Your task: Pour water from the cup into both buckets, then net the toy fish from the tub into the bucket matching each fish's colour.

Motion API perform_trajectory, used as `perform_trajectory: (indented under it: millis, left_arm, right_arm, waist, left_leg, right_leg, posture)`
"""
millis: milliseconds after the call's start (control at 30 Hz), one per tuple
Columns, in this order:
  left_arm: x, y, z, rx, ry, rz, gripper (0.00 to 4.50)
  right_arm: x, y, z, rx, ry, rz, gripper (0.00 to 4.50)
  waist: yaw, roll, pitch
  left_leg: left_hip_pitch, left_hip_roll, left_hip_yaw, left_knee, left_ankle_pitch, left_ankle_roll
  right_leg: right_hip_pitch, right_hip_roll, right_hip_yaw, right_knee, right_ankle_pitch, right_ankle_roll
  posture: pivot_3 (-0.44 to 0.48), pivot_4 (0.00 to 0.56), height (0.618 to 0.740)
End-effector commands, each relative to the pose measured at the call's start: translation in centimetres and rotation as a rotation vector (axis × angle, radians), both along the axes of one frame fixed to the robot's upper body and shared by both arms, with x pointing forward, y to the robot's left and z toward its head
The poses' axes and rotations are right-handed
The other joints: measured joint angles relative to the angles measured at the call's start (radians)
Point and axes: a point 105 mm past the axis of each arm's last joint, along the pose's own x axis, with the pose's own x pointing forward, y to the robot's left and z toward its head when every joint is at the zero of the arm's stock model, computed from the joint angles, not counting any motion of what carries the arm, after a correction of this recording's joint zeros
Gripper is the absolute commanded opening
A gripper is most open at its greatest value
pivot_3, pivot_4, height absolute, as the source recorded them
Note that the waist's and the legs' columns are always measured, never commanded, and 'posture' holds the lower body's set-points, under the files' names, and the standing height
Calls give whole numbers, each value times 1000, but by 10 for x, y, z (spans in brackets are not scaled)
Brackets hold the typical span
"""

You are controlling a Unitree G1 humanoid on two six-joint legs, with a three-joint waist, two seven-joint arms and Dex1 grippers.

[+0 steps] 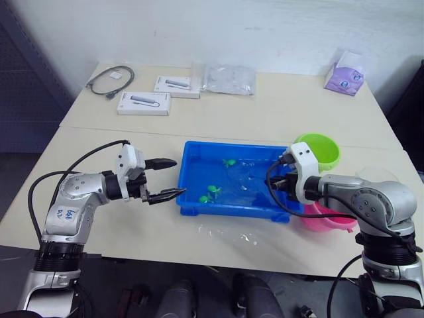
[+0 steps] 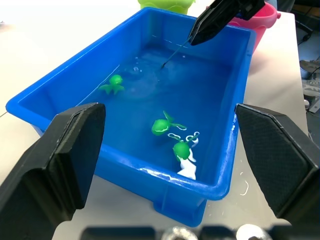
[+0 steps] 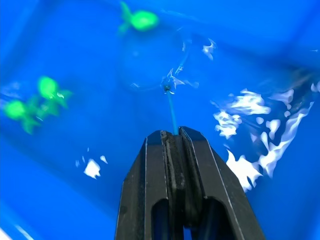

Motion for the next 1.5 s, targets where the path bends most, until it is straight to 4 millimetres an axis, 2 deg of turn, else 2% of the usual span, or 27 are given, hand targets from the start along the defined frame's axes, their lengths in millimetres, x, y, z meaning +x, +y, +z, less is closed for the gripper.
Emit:
perform_trajectory:
  millis: [33,267,333,533,667,867,1000,1133,1200,1433,1500]
  left_arm:
    - [-4,3,12,-5,-46,0,4444]
    - [-1,4,13,-7,-39,0,4444]
    - [1,2,13,-12,-36,-10,4444]
    - [8,-11,31,-52,-100,-58,4444]
    - [14,-23,44,-97,-111,-110,4444]
    - [24,-35,53,-151,-110,-149,4444]
    - [27,-40,51,-148,-102,-170,4444]
    - [29,-46,48,-155,-92,-193,4444]
    - [28,-49,46,-156,-77,-209,4444]
    - [26,-58,42,-166,-74,-232,4444]
    - [25,-61,43,-185,-67,-237,4444]
  right_arm:
    - [0,1,19,52,-89,15,0]
    - [-18,-5,27,133,-107,43,0]
    - [-24,-9,35,214,-145,40,0]
    - [-57,-33,39,178,-199,60,0]
    - [-76,-51,53,184,-262,24,0]
    - [-94,-77,66,205,-314,-87,0]
    - [-96,-107,74,206,-348,-237,0]
    - [-91,-141,78,126,-375,-384,0]
    - [-88,-152,77,109,-379,-433,0]
    - [-69,-164,77,-15,-452,-492,0]
    - [-65,-176,80,-186,-540,-533,0]
  waist:
    - [0,0,0]
    - [2,0,0]
    - [4,0,0]
    - [7,0,0]
    - [6,0,0]
    - [8,0,0]
    - [9,0,0]
    - [14,0,0]
    - [18,0,0]
    - [24,0,0]
    - [25,0,0]
  left_leg:
    - [0,0,0,0,0,0]
    - [0,0,0,-1,0,0]
    - [0,0,-1,-1,0,0]
    - [0,0,-1,-1,0,0]
    - [0,0,0,-1,0,1]
    - [1,0,0,-1,0,1]
    - [1,0,1,-1,0,1]
    - [1,0,2,-1,0,1]
    - [1,0,2,-1,0,1]
    - [1,0,3,-1,0,1]
    - [1,0,3,-1,0,1]
  right_leg:
    - [0,0,0,0,0,0]
    - [0,0,0,-1,0,0]
    - [0,0,0,-1,0,0]
    - [0,0,0,-2,0,0]
    - [1,0,0,-1,0,0]
    - [1,1,0,-1,0,0]
    - [1,1,1,-1,0,0]
    - [1,1,2,-1,0,1]
    - [1,2,2,-2,0,1]
    - [1,3,3,-1,0,1]
    - [1,3,3,-2,0,1]
  posture:
    - [0,150,739]
    - [0,150,739]
    - [0,150,739]
    - [0,150,739]
    - [0,150,739]
    - [0,150,739]
    - [0,150,739]
    - [0,150,739]
    - [0,150,739]
    - [0,150,739]
    - [0,150,739]
